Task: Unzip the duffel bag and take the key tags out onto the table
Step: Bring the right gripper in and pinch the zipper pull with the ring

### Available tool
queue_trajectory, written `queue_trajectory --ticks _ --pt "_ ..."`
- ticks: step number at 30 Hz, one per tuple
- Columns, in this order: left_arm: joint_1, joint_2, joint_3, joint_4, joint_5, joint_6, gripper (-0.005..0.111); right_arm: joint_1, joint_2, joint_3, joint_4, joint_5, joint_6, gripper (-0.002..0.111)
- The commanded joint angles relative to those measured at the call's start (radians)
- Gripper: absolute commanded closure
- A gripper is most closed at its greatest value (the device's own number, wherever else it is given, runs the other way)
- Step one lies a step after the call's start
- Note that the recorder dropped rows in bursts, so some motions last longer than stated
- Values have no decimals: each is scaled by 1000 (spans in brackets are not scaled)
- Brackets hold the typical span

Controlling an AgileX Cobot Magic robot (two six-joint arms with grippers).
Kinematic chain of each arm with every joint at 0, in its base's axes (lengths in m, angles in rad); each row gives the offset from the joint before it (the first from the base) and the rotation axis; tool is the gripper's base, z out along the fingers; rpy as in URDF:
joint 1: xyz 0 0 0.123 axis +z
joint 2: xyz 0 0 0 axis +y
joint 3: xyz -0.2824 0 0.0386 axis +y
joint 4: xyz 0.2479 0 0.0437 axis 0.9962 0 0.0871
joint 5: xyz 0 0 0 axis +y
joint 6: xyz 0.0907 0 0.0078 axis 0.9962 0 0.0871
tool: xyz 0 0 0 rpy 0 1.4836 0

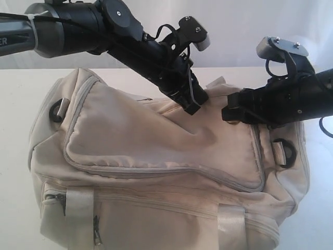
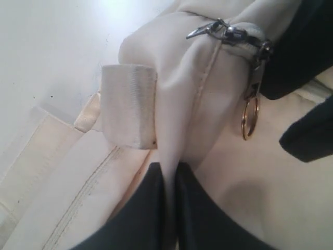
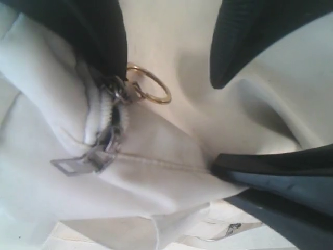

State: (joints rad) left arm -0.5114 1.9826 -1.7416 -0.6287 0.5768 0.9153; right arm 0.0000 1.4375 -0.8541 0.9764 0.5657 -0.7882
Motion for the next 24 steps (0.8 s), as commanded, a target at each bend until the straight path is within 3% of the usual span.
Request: queue_trajectory --ticks 1,19,24 --pt "-9 -35 -6 -50 55 -2 107 0 3 -6 -17 -63 -11 60" --pt "-9 -35 -6 -50 70 0 107 0 175 -43 -11 5 -11 61" --pt "-9 -35 -6 -50 73 -2 107 0 192 -43 -11 13 -11 69"
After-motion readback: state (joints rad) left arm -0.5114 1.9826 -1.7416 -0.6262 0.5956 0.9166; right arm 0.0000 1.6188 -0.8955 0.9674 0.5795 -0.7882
